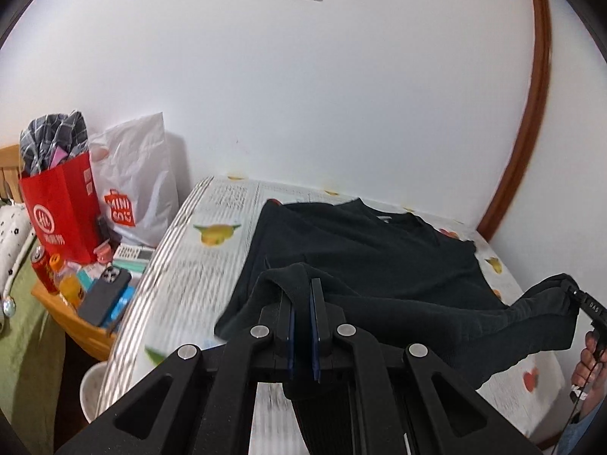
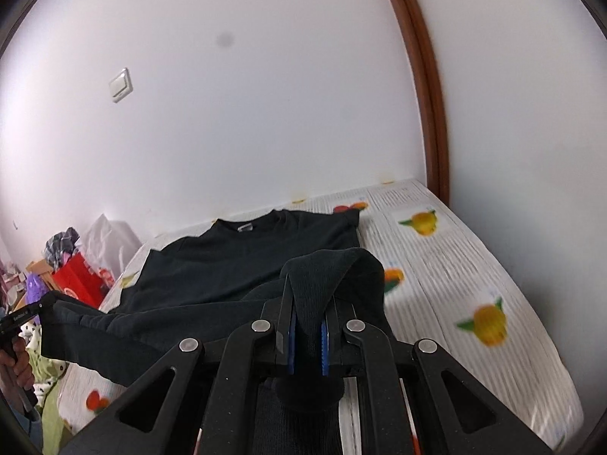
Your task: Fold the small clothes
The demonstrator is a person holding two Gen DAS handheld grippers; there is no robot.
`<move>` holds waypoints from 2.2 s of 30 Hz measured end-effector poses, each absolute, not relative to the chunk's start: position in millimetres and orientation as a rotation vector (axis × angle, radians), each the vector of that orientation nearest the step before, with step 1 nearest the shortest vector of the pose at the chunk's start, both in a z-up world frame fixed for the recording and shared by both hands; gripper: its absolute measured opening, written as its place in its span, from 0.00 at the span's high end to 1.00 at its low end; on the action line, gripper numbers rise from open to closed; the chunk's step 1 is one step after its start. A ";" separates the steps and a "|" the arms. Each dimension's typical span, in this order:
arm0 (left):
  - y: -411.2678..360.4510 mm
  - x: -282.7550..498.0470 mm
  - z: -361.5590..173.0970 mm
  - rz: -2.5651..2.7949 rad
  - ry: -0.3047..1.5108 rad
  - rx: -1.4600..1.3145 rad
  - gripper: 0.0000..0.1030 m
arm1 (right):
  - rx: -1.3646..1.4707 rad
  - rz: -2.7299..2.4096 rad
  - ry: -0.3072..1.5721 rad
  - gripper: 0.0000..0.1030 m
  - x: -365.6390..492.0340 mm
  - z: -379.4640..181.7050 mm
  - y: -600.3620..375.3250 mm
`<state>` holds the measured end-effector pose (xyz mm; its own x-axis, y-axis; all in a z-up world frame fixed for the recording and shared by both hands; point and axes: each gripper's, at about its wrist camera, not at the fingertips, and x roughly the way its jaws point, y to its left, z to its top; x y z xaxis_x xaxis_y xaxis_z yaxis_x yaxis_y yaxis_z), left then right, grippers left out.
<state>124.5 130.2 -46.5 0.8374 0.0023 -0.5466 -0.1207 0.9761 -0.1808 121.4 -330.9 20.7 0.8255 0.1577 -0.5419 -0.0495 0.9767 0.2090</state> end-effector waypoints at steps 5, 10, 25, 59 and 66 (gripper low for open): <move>131.1 176.9 -55.6 0.110 0.628 -0.207 0.93 | 0.174 0.106 0.623 0.91 185.9 10.1 -322.7; 130.9 224.2 -81.5 0.141 0.689 -0.188 0.93 | 0.182 0.091 0.699 0.91 245.5 -23.4 -319.1; 138.3 283.2 -136.2 0.136 0.814 -0.158 0.90 | 0.126 0.014 0.898 0.80 304.8 -101.0 -317.0; 174.4 203.5 -161.8 0.031 0.895 -0.234 0.88 | 0.262 0.103 0.984 0.87 225.6 -107.7 -357.7; 168.5 168.0 -158.2 -0.016 0.929 -0.230 0.88 | 0.211 0.121 1.001 0.88 193.9 -96.9 -363.8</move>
